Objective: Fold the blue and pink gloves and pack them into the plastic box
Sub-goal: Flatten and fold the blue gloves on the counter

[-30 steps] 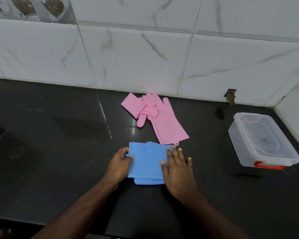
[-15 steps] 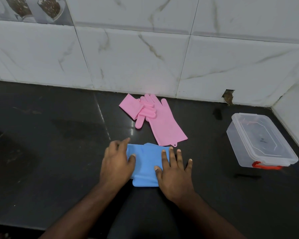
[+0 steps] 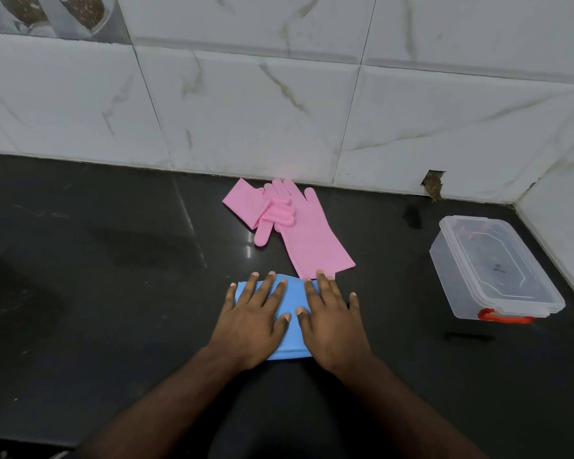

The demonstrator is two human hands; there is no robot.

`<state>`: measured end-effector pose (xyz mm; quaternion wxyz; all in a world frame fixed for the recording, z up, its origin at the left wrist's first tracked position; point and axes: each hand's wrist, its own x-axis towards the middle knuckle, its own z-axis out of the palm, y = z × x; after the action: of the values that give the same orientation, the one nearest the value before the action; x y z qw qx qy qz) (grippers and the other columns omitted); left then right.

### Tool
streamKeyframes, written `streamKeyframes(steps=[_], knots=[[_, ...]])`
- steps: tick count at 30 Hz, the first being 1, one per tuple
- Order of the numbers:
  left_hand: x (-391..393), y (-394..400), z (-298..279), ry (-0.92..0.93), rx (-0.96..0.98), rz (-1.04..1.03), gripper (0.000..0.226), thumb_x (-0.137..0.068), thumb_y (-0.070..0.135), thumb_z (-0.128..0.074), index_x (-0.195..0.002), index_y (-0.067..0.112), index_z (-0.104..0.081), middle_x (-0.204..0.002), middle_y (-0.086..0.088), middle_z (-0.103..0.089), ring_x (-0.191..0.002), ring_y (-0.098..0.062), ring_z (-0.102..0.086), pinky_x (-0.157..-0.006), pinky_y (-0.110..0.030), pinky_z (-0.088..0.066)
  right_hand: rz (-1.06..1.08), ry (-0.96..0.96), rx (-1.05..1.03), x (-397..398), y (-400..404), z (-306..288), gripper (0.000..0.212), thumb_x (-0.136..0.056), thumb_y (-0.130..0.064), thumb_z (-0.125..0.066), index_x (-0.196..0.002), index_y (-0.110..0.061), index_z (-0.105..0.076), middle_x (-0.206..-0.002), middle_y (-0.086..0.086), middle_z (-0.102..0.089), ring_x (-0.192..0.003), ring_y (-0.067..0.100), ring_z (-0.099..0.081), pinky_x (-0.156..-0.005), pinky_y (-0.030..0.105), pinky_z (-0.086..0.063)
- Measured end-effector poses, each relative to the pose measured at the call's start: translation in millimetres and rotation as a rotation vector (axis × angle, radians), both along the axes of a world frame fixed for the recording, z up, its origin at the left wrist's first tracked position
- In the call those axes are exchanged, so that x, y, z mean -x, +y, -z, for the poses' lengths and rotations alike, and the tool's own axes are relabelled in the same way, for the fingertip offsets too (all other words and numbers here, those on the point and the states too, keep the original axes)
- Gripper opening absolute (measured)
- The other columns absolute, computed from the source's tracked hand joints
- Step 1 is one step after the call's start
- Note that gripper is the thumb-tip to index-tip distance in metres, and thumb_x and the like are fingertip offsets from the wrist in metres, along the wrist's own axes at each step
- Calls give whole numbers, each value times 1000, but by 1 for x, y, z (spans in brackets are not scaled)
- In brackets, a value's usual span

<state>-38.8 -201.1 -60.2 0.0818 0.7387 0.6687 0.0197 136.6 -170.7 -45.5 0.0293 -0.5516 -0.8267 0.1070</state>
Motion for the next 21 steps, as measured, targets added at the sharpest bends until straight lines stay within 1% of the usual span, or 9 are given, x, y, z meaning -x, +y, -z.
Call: streamKeyframes(steps=[3,5,7,9,13,14,18,21], knots=[[1,-1,2,-12,-24,-2,71,-97,60,-12,-159,27,-16,-168,4,-6,-155,-22,-2,-124,-53,-6,-64,22,-28,7,2,8,68,-93,-47,-9,-154,-18,-21,-164,5,-11,-150,24,-11,-117,53,-9],[3,-1,3,-40,-22,-8,75,-94,64,-9,-159,28,-14,-168,6,-3,-155,-19,0,-124,-51,-5,-69,11,-17,9,2,13,70,-92,-48,-5,-155,-19,-17,-164,4,-9,-151,23,-7,-118,53,-7],[4,-2,4,-64,-31,-13,76,-93,66,-9,-159,29,-14,-168,7,-3,-155,-18,0,-124,-49,-5,-65,-6,-8,7,2,16,70,-93,-49,-3,-156,-20,-12,-164,3,-5,-151,21,-2,-118,54,-5],[5,-2,6,-90,-47,-22,76,-93,67,-13,-159,29,-17,-168,6,-6,-155,-19,-3,-124,-48,-6,-59,-8,-23,6,1,17,67,-95,-49,-7,-156,-19,-13,-164,3,-7,-151,21,-4,-117,56,-7],[5,-2,9,-67,-45,-29,75,-94,67,-13,-159,30,-17,-168,6,-6,-155,-19,-3,-125,-48,-7,-41,-22,-34,8,1,21,64,-98,-47,-14,-155,-18,-19,-163,4,-14,-150,22,-11,-116,60,-12],[5,-1,9,-61,-47,-29,75,-94,67,-13,-159,30,-17,-168,5,-7,-155,-20,-4,-125,-48,-8,-45,-23,-35,8,2,21,63,-99,-46,-15,-155,-19,-18,-163,4,-14,-150,22,-10,-116,60,-12],[5,-1,11,-60,-57,-26,73,-95,66,-17,-158,28,-22,-167,3,-13,-154,-21,-10,-124,-49,-11,-66,-39,-6,6,3,21,61,-101,-46,-15,-156,-20,-6,-165,2,-1,-151,19,3,-118,59,-2],[5,0,13,-61,-65,-29,72,-96,65,-20,-157,27,-25,-167,2,-16,-154,-22,-14,-124,-50,-13,-58,-30,1,8,3,19,62,-100,-45,-14,-156,-20,-6,-165,2,-1,-151,19,3,-118,60,-2]])
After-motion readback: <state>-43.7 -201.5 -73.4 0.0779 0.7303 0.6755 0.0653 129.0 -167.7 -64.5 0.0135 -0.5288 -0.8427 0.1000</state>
